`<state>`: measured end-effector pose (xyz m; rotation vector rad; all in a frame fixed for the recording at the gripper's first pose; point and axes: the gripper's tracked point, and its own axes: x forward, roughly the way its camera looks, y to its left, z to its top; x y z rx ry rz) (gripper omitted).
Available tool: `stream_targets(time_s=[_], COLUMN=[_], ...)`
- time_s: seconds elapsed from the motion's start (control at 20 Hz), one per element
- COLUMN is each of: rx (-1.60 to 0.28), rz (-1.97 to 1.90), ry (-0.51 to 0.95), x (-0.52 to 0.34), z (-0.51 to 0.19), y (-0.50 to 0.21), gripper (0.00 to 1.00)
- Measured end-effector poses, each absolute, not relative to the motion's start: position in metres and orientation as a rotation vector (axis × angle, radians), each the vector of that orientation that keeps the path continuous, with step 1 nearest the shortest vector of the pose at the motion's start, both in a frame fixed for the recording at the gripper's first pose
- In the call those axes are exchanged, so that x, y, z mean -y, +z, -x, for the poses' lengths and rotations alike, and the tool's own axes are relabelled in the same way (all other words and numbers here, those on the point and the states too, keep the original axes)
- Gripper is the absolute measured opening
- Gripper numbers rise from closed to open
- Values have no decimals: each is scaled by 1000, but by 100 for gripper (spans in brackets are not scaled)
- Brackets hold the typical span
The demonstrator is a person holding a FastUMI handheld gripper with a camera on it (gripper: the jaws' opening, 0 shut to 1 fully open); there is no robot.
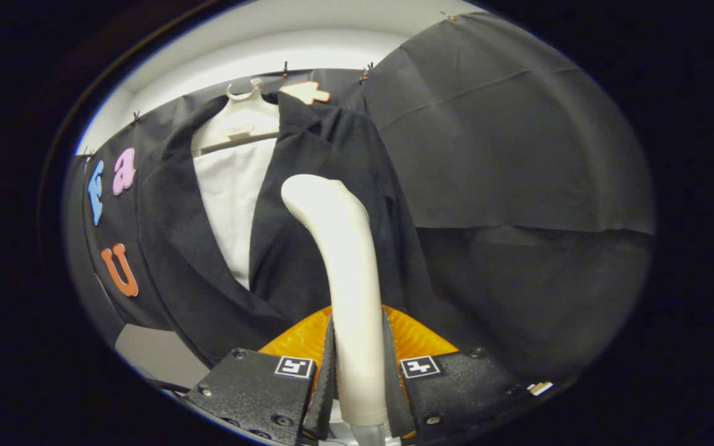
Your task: Iron the clothes twice with a garment steamer, once on the left side and once on the right side.
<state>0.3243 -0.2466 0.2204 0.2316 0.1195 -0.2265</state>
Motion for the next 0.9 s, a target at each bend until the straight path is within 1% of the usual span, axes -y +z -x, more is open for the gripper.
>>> stream_targets(time_s=[0.9], rx=[-306], rz=[-184], ry=[-268], x=[249], z=[-323], y=[113], gripper=[38])
